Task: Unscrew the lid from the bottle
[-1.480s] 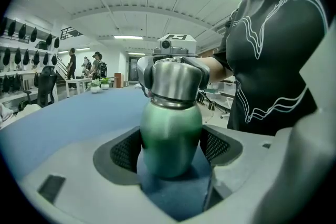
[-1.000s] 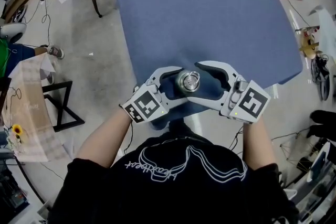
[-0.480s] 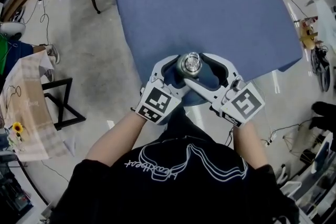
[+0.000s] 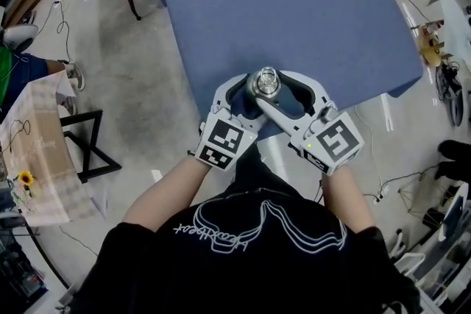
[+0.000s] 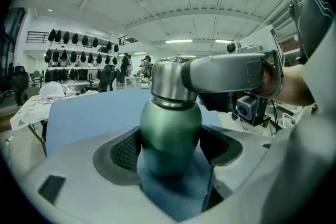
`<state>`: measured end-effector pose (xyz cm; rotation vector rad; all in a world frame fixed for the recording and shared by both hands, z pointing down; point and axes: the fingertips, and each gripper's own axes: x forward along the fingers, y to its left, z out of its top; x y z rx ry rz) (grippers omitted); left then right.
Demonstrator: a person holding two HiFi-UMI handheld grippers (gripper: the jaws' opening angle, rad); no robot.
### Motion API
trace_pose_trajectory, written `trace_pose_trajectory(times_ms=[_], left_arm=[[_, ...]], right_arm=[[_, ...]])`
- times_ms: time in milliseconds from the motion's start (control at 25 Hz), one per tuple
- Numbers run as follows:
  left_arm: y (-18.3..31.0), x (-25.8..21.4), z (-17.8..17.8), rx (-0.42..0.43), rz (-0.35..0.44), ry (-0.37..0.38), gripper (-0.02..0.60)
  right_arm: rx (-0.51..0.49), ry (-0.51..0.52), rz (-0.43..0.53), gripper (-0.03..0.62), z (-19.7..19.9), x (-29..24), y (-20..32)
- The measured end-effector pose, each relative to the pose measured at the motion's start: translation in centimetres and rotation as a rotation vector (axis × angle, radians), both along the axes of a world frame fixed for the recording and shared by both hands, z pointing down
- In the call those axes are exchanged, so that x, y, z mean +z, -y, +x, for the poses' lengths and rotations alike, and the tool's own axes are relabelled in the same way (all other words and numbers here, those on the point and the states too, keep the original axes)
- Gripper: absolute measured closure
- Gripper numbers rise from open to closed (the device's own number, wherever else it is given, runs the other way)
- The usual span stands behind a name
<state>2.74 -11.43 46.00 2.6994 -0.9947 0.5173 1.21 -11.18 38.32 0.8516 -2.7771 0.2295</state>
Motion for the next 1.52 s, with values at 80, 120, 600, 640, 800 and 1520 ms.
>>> trace_pose_trajectory(times_ms=[80,120,600,640,800,1520], left_arm=[[0.0,0.1,0.0,0.006,-0.001,0.002,0.227],[0.0,0.1,0.0,0.012,-0.001,0.002,0.227],[0.0,-0.1,0.3,0.188,-0.002,0.016,0.227],[0.0,-0.1,0.3,0.208,-0.002,0.016,0.227],[0.0,-0.1,0.2,0.291,-0.007,0.021,0.227],[-0.3,0.2,-0.2,0.612,-0.016,0.052,0.227]], right_arm=[[-0.016,-0.007,0.004,0.356,0.0,0.1,0.0],[-0.025,-0.01,0.004,0.356,0.0,0.1,0.0],[-0.221,-0.041,-0.017,0.356,-0.1,0.0,0.1],[-0.245,-0.045,-0.019,0.356,-0.1,0.0,0.1],[-0.352,-0.076,-0.029,0.356,-0.3,0.1,0.1],[-0.762,-0.2,-0.041,0.353,-1.1,0.5,-0.2]])
